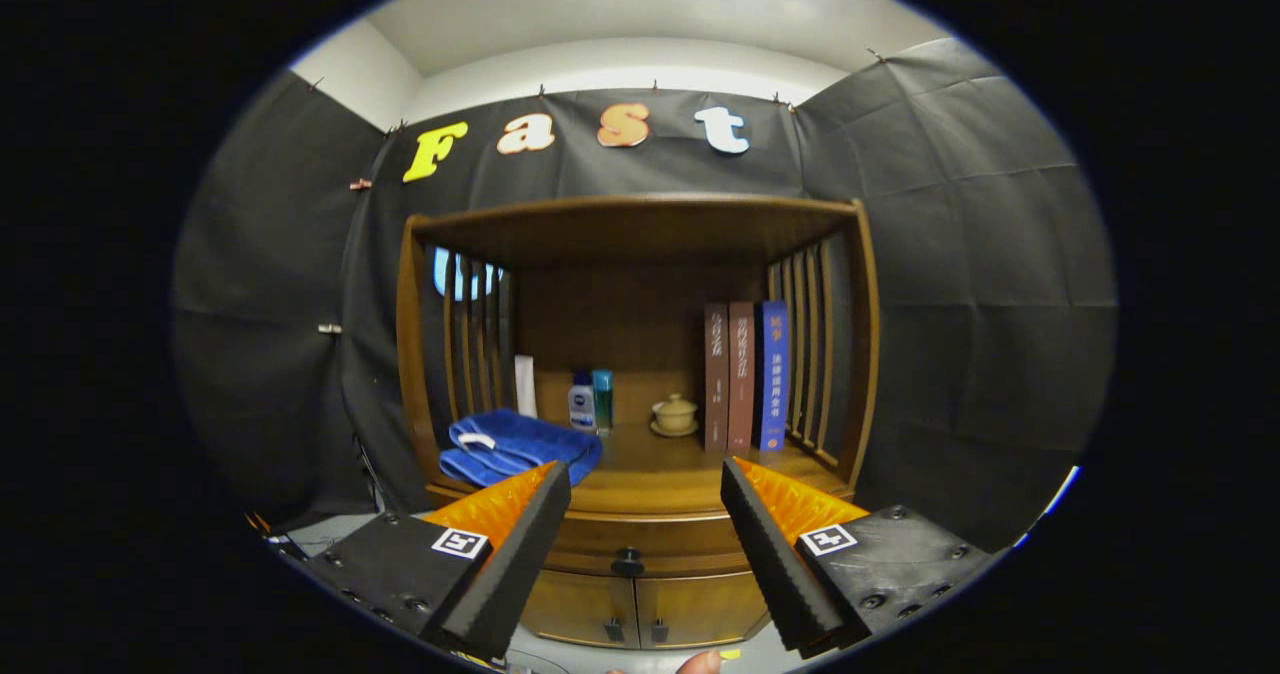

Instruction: Pull open the drawer, take out the items inside it, and place them on the countertop above the cabinet.

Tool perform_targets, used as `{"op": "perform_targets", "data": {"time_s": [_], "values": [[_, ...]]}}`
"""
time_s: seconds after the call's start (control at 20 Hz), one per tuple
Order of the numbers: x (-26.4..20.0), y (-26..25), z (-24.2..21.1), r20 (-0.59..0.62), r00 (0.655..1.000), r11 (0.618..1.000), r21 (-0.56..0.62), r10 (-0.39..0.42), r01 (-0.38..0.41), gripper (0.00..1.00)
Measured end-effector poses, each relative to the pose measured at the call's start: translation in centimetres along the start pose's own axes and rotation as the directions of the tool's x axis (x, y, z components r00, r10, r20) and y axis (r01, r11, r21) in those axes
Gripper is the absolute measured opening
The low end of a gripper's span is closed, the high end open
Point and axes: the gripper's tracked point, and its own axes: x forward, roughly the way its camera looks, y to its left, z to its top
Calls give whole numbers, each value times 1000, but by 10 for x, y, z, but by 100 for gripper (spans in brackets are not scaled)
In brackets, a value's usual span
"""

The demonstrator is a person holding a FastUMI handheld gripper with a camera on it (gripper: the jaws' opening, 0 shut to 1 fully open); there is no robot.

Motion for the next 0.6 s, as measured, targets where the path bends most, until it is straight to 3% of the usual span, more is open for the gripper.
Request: {"op": "perform_targets", "data": {"time_s": [0.45, 0.6], "values": [[74, 15, -139, -120, 993, 1000, 24, -5, 8, 97], [94, 8, -175, -180, 983, 998, 46, -43, 52, 65]]}}
